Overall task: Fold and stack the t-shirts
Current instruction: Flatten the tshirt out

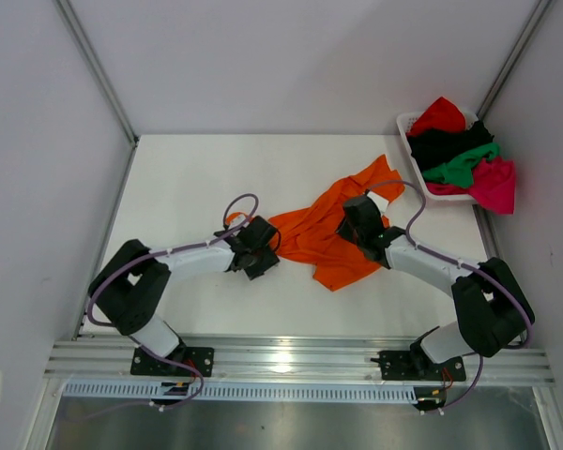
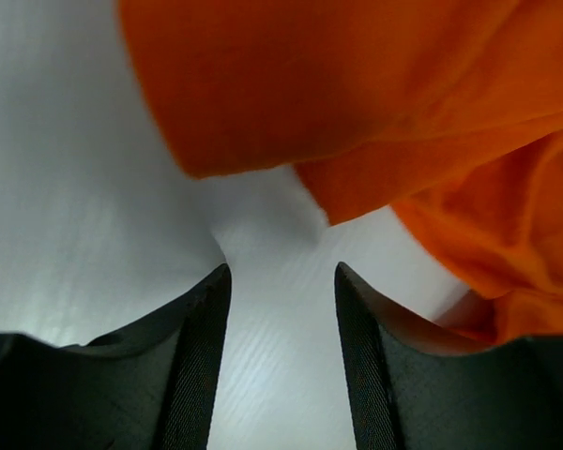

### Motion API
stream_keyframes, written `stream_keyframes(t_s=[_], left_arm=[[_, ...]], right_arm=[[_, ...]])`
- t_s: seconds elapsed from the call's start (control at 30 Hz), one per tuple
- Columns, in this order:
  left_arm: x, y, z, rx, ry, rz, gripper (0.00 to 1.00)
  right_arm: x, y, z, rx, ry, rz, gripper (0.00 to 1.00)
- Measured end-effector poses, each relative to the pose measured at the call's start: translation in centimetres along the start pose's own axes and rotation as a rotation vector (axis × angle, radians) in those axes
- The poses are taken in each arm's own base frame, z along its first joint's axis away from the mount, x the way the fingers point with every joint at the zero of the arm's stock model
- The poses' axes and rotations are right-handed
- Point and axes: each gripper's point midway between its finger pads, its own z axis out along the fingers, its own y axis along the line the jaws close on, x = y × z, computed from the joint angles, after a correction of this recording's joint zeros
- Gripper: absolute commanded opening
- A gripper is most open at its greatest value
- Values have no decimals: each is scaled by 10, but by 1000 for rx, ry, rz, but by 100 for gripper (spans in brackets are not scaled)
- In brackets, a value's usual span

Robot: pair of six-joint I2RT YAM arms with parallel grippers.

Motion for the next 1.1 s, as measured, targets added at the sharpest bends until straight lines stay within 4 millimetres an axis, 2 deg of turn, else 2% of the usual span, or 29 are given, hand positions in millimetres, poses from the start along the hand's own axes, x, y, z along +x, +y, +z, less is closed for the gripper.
stream_keyframes(t_s=[0.13, 0.4, 0.43, 0.5, 0.57, 0.83, 1.1], left_arm=[[-1, -30, 9, 69, -26, -31, 52], [1, -43, 8, 108, -65, -40, 50], [0, -42, 8, 105, -71, -42, 48], [-2, -41, 9, 97, -84, -52, 35], [-4, -36, 10, 75, -101, -56, 32], [-19, -3, 9, -80, -202, -31, 35], [-27, 10, 9, -145, -252, -15, 38]], right_arm=[[0, 0, 1, -4, -4, -4, 38], [3, 2, 2, -22, 1, 0, 38], [4, 1, 2, -21, 4, 1, 38], [8, -1, 3, -18, 13, 0, 38], [10, -2, 4, -14, 19, 3, 38], [14, -3, 5, -16, 27, 3, 38], [20, -4, 5, -18, 37, 1, 38]])
